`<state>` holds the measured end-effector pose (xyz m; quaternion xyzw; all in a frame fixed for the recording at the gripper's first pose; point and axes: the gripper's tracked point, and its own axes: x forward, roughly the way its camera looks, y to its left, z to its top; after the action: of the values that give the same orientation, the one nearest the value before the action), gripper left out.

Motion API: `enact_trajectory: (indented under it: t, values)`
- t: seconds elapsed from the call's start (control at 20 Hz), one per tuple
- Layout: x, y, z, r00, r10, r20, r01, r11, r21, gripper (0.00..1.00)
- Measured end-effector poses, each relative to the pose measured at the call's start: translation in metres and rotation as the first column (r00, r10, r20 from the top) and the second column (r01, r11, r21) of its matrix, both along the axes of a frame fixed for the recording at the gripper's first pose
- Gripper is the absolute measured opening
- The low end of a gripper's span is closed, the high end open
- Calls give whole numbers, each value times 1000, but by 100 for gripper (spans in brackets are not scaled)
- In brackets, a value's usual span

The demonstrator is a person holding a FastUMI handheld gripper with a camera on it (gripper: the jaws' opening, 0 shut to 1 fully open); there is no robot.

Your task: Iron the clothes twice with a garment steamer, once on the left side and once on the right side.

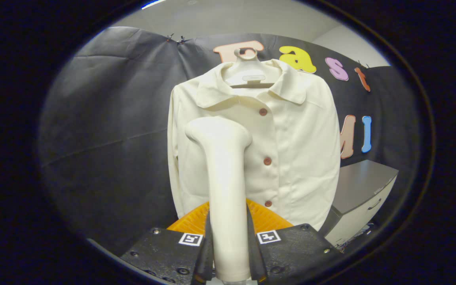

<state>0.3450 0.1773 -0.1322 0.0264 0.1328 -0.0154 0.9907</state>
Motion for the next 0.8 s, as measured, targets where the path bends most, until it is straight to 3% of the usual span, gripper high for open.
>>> enact_trajectory:
  t: [0.25,0.8]
  values:
    - [34,3,-69,993,16,-117,-12,999,37,35]
    - [57,6,-133,979,50,-196,-29,994,106,34]
